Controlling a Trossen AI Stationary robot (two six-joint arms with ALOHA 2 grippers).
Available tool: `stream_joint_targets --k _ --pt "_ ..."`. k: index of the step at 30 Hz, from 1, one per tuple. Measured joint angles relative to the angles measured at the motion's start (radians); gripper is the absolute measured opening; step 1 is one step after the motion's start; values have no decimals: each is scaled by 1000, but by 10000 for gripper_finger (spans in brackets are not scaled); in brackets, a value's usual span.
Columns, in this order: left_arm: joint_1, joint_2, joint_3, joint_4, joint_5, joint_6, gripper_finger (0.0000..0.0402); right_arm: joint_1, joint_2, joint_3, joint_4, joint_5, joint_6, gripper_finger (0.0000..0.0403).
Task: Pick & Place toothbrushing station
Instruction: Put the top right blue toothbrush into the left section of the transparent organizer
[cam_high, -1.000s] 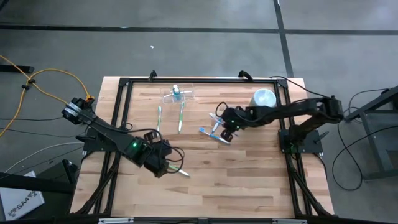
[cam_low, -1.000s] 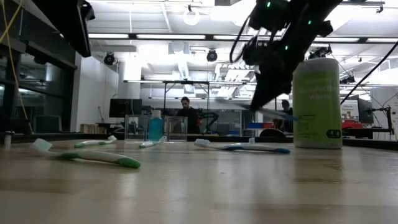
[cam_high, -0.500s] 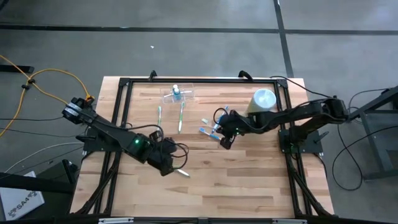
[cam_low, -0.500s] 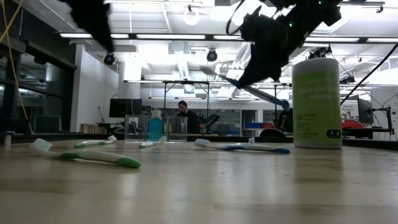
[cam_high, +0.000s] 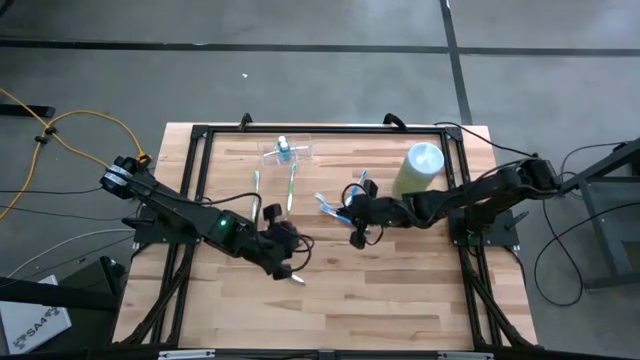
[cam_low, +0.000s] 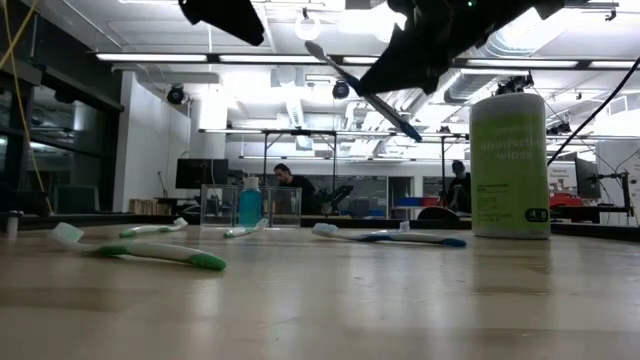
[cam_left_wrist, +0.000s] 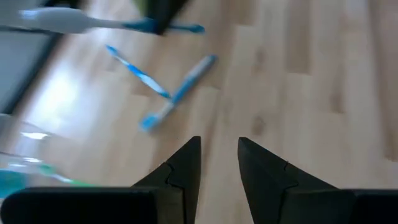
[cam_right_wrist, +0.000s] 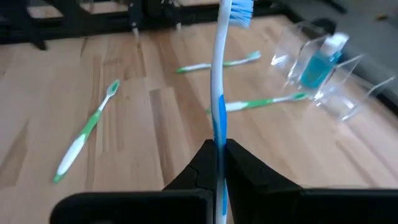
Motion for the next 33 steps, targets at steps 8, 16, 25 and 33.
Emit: stream_joint_targets --k 8,16,25,33 --pt "-12 -13 0 116 -190 147 99 91 0 0 188 104 -122 5" --pt "-45 -13 0 310 -230 358 99 180 0 0 362 112 -250 5" --pt "-111 -13 0 543 -265 579 99 269 0 0 456 184 -403 5" --pt "-131 -13 0 659 -229 653 99 315 0 0 505 184 -490 5"
